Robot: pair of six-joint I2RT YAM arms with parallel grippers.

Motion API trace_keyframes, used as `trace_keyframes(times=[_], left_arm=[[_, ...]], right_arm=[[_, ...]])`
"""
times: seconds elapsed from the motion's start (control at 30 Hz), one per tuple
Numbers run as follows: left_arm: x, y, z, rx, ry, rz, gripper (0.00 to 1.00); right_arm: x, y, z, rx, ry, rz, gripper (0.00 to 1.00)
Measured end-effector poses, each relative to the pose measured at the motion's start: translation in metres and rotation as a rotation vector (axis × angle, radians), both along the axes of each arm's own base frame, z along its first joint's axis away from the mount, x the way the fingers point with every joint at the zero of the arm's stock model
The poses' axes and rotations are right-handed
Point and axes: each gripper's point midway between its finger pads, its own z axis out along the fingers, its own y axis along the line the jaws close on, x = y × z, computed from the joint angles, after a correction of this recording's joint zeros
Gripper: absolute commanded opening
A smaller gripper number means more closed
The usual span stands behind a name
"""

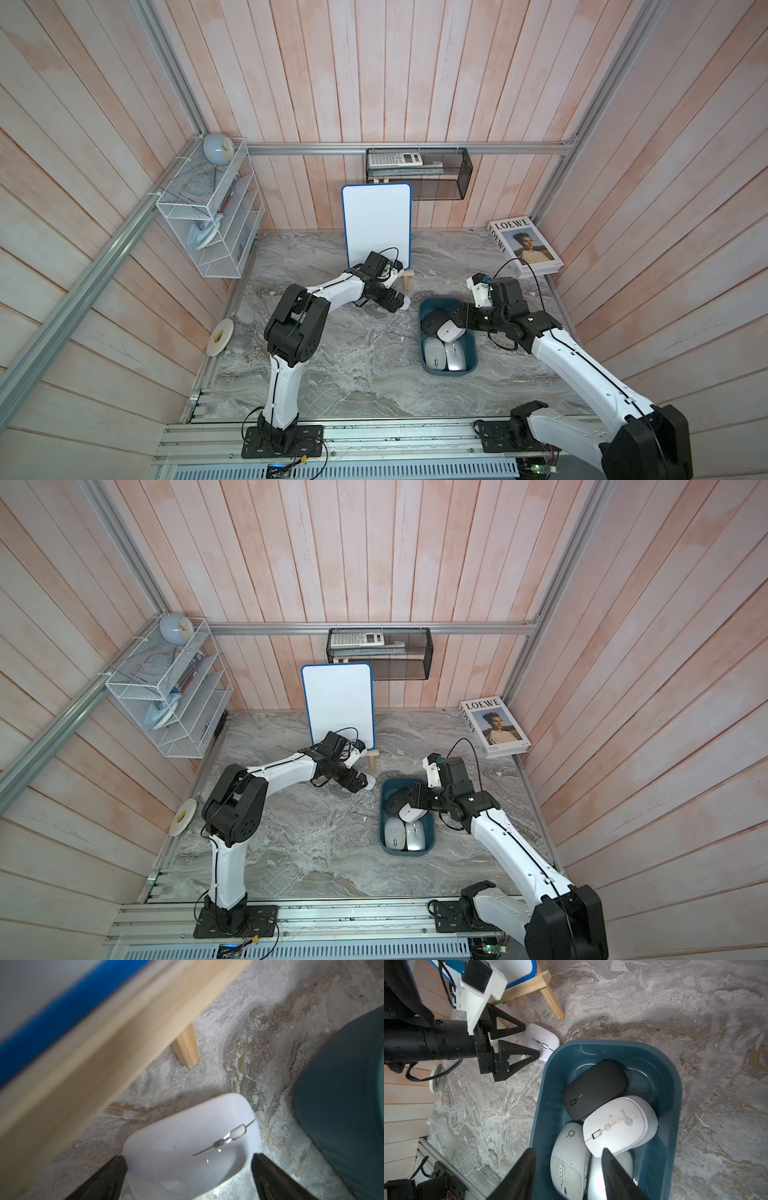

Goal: Put the mouse in the storage box
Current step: Adjust the mouse at the center of the board.

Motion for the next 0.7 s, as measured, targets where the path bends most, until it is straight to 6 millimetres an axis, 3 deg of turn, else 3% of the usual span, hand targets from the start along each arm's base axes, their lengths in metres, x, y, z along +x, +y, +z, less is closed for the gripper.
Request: trace_keyframes(times=[0.2,0.57,0.7], left_arm=[[-0.006,-0.003,-0.002,-0.053,0.011,-0.008,1.0],[-0.08,-0.004,-0.005,-0.076,0.135,-0.03,1.0],[-0.085,-0.005,0.003,-0.045,0.087,-0.027,1.0]], right_arm=[[0.0,0.0,0.0,0.0,0.0,0.0,0.54],[-0.001,0.0,-0.002,-0.001,0.004,0.0,0.54],[-0.001,0.0,-0.002,-0.001,0.006,-0.002,0.54]])
